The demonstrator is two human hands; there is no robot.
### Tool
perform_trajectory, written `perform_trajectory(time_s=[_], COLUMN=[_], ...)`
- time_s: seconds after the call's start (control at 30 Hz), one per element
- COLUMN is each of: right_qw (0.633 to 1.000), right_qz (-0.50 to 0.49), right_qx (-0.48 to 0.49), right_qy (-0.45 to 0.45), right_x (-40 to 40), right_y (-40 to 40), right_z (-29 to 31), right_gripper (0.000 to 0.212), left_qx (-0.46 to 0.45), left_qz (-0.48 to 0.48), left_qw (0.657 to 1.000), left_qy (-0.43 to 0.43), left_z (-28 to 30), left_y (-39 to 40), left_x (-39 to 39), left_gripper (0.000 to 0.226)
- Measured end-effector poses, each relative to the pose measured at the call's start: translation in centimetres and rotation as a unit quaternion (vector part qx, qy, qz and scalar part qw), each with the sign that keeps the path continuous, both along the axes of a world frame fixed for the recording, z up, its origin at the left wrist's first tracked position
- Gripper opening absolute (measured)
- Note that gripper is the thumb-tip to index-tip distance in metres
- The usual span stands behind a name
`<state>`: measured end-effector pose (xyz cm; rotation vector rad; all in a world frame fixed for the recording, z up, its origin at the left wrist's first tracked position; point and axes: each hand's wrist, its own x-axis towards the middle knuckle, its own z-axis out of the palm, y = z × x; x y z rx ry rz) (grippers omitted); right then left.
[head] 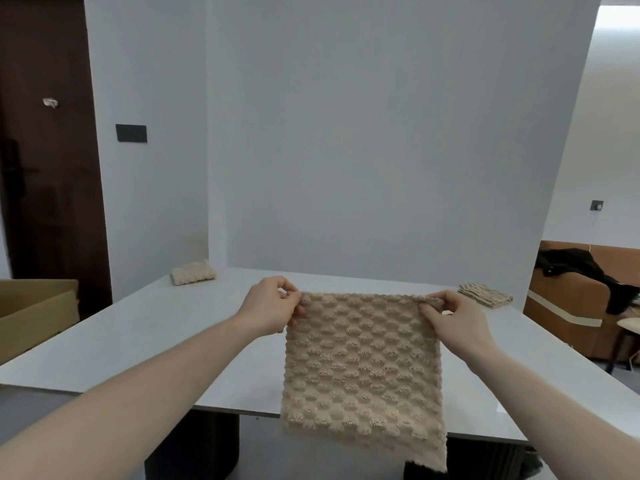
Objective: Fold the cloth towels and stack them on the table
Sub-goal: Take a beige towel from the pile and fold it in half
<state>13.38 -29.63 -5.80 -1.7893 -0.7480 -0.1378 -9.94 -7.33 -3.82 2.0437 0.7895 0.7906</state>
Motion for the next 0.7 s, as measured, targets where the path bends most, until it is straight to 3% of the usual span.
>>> perform_trajectory(time_s=[0.37, 0.7], right_qw=[0.997, 0.996], right_qz=[-0.027, -0.046], right_qx=[-0.029, -0.059], right_qy=[0.068, 0.043], right_x=[5.4, 7.7], right_y=[4.4, 6.9], right_z=[-4.4, -6.9], right_gripper=[0.006, 0.010], left_qx=[-0.035, -0.050], left_qz=[0.019, 0.002], left_qw=[0.999, 0.998], left_qy=[0.019, 0.032], left_z=[-4.0, -6.4], left_y=[3.2, 5.4], left_x=[6.6, 9.1], left_gripper=[0.007, 0.019])
